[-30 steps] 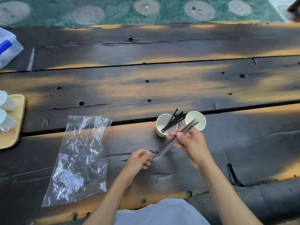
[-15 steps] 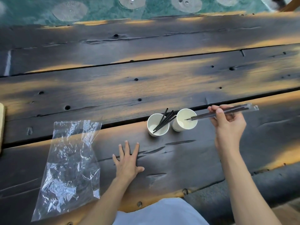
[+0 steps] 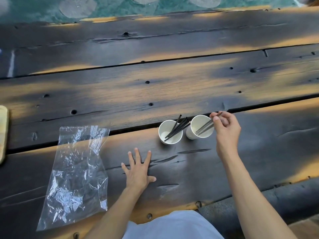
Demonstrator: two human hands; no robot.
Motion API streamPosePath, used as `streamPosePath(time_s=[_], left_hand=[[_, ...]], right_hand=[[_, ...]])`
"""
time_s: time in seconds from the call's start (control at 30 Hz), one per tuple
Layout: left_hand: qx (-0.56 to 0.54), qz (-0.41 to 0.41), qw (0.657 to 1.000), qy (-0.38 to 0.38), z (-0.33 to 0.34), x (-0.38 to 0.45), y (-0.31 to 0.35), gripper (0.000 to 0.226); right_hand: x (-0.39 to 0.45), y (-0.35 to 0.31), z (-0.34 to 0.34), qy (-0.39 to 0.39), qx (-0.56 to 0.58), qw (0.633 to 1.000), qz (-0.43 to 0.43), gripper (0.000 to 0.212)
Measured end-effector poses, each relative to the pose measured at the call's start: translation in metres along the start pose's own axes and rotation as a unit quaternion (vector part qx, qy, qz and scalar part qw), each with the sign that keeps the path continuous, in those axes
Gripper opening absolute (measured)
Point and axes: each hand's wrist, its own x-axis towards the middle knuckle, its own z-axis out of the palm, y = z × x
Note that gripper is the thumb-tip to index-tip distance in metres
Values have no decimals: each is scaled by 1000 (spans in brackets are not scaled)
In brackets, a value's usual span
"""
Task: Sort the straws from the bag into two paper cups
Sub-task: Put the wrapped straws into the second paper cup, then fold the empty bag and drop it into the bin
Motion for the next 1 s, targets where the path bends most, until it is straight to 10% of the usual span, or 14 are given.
streamPosePath(time_s=[0.3, 0.5, 0.63, 0.77, 0.9, 1.0], left_hand=[[-59, 28, 996, 64, -3, -21, -3, 87], [-326, 58, 909, 255, -29, -73, -12, 49], [-454, -111, 791, 394, -38, -103, -50, 29], [-638, -372, 542, 400, -21, -126, -102, 17], [-740, -476, 373, 293, 8, -147, -116, 27], [-852, -411, 284, 159, 21, -148, -107, 48]], right_hand=[[-6, -14, -26, 91, 65, 994, 10, 22], [-56, 40, -20, 162, 112, 928, 316, 18], [-115, 67, 30, -17, 41, 900, 434, 18], [-170, 78, 93, -241, -80, 868, 426, 11], [-212, 88, 145, -358, -179, 839, 367, 6], [-236, 98, 167, -448, -231, 784, 363, 16]])
